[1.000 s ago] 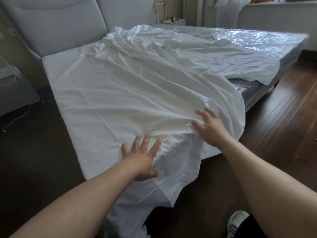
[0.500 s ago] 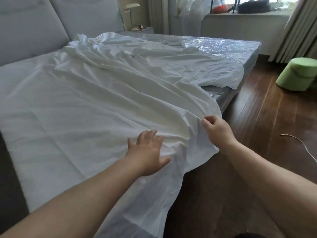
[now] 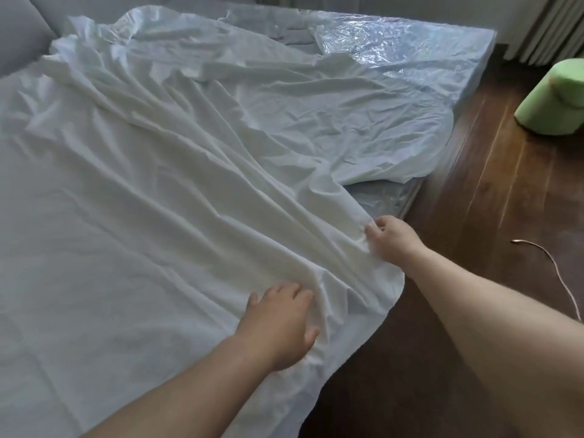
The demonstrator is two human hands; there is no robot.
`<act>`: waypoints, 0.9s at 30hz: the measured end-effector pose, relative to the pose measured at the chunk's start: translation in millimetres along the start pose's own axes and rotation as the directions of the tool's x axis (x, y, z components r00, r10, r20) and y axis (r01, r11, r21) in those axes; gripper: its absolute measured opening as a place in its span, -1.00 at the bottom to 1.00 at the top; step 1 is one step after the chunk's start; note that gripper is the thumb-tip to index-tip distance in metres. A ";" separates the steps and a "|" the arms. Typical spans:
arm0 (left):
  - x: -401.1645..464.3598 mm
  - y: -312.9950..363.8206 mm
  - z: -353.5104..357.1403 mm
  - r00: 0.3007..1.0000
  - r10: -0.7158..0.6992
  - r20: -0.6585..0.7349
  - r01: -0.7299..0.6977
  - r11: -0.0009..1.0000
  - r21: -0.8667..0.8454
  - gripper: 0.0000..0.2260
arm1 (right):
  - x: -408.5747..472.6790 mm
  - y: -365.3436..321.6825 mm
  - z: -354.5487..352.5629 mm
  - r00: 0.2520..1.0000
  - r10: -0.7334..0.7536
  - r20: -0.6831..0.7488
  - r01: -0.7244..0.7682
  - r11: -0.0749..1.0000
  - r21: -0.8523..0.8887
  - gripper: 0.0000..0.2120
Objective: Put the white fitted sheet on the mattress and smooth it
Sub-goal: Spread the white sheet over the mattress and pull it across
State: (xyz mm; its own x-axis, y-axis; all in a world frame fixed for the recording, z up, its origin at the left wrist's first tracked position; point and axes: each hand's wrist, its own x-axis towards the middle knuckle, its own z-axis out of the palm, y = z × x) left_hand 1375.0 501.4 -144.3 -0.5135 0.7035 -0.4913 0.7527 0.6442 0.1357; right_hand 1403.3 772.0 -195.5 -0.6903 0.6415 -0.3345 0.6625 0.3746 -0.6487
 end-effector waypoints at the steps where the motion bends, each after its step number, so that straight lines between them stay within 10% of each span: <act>1: 1.1 4.9 -13.2 1.000 -0.020 0.007 0.020 0.999 -0.031 -0.49 | -4.5 -4.2 -9.8 0.998 0.029 0.062 -0.032 0.999 0.043 -0.73; 4: -1.9 23.4 -47.1 0.997 -0.075 0.026 0.079 0.981 -0.179 -0.50 | -27.4 -20.7 -34.7 0.956 0.092 0.280 -0.171 0.947 0.271 -0.79; 7: 1.2 47.8 -87.3 0.984 -0.176 0.021 0.168 0.882 -0.440 -0.56 | -49.1 -45.8 -60.1 0.867 0.131 0.482 -0.438 0.664 0.607 -0.71; 12: 24.8 66.7 -145.9 0.834 -0.549 0.057 0.268 0.313 -0.911 -0.24 | -82.9 -97.7 -83.5 0.770 -0.096 0.631 -0.530 0.455 0.716 -0.61; 16: 26.6 55.8 -188.3 0.767 -0.636 0.090 0.378 0.334 -0.863 -0.09 | -108.4 -143.9 -69.9 0.736 -0.154 0.659 -0.574 0.373 0.729 -0.61; 22: 39.9 10.2 -222.6 0.691 -0.708 0.146 0.552 0.387 -0.739 -0.65 | -113.3 -182.8 -65.4 0.657 -0.101 0.747 -0.690 0.316 0.651 -0.47; 27: 41.2 -17.2 -248.1 0.677 -0.696 0.240 0.325 -0.010 -0.946 -0.71 | -82.4 -205.2 -52.3 0.666 0.183 0.723 -0.743 0.255 0.619 -0.74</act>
State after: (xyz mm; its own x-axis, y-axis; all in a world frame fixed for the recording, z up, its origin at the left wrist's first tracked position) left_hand 1238.6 593.7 46.5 -0.7726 -0.0446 -0.6334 -0.5640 0.5064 0.6523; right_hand 1339.5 677.2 0.9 -0.5487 0.0113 -0.8359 0.5020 -0.7951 -0.3403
